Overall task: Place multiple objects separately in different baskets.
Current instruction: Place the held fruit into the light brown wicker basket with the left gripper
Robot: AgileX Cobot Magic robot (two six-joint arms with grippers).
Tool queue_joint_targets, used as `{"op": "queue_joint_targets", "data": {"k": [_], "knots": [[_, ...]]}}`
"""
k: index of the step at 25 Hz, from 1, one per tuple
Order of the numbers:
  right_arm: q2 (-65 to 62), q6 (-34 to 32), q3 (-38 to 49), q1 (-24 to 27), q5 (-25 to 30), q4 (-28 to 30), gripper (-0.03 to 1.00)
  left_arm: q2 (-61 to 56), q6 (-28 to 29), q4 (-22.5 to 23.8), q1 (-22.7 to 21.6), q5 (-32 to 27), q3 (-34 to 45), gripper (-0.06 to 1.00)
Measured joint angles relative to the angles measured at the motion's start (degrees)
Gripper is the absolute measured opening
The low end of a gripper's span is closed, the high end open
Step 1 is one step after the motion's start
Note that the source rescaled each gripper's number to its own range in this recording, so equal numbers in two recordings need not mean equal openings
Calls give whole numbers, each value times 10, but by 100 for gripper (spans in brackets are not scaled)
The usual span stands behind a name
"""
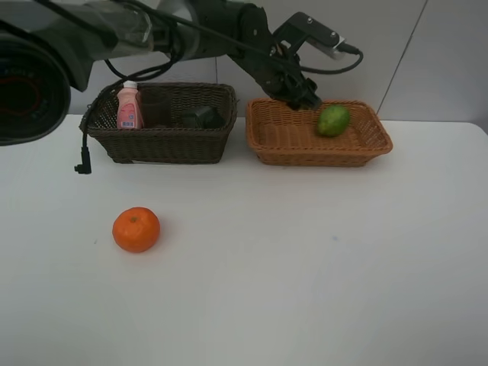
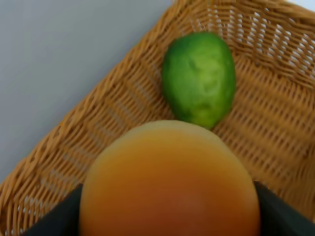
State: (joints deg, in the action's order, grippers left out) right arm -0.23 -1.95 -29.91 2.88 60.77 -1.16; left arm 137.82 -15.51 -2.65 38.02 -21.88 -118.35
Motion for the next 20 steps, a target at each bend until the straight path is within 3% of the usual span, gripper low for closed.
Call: {"op": "queue_joint_targets", "data": {"k": [6, 20], "knots": [[0, 0, 0, 0, 0, 0, 100, 23, 0, -5, -4, 33, 0, 76], [0, 0, 0, 0, 0, 0, 100, 43, 0, -4, -6, 40, 0, 76]]}}
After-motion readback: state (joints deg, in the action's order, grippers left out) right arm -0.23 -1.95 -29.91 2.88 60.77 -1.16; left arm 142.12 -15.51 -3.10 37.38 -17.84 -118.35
